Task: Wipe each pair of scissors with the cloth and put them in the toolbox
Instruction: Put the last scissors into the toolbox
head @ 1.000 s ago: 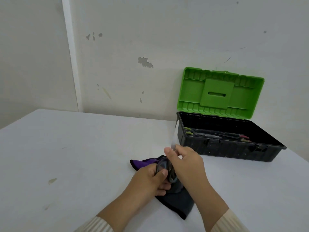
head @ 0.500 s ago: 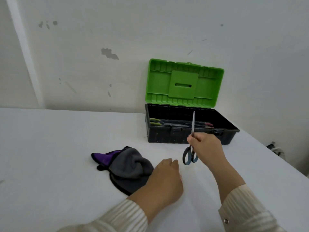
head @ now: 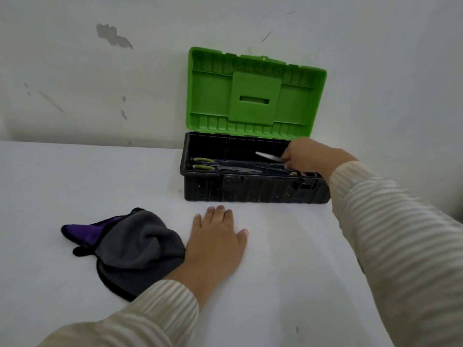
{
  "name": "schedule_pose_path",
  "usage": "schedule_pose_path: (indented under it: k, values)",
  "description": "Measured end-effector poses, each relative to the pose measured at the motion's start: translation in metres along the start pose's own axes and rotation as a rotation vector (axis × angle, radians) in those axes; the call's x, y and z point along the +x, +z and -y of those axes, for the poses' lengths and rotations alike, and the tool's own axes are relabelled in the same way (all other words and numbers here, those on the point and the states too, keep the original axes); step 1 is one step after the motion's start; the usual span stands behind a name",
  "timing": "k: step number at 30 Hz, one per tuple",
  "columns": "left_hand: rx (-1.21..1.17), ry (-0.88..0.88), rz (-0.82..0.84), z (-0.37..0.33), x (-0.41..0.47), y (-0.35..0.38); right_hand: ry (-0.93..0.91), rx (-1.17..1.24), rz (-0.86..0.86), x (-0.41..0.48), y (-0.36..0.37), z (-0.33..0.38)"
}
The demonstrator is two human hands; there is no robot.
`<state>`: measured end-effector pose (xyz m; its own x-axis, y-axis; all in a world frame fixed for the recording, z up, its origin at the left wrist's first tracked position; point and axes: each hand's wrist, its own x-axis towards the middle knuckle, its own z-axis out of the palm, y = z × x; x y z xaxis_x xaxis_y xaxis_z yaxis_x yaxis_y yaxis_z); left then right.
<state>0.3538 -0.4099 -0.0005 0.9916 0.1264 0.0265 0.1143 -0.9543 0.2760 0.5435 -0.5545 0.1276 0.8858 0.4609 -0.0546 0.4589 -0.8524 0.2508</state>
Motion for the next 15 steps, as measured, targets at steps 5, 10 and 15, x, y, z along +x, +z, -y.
schedule_pose_path:
  k: [5, 10, 15]
  values:
    - [0.003, -0.017, -0.018, -0.001, 0.002, 0.003, 0.055, -0.023, 0.226, 0.038, 0.028, -0.006]
    - [-0.005, -0.031, -0.015, 0.000, 0.004, 0.005, 0.094, 0.034, 0.237, 0.047, 0.040, -0.006]
    - [-0.014, -0.036, -0.009, 0.000, 0.008, 0.005, 0.190, 0.220, 0.017, 0.030, 0.031, -0.002]
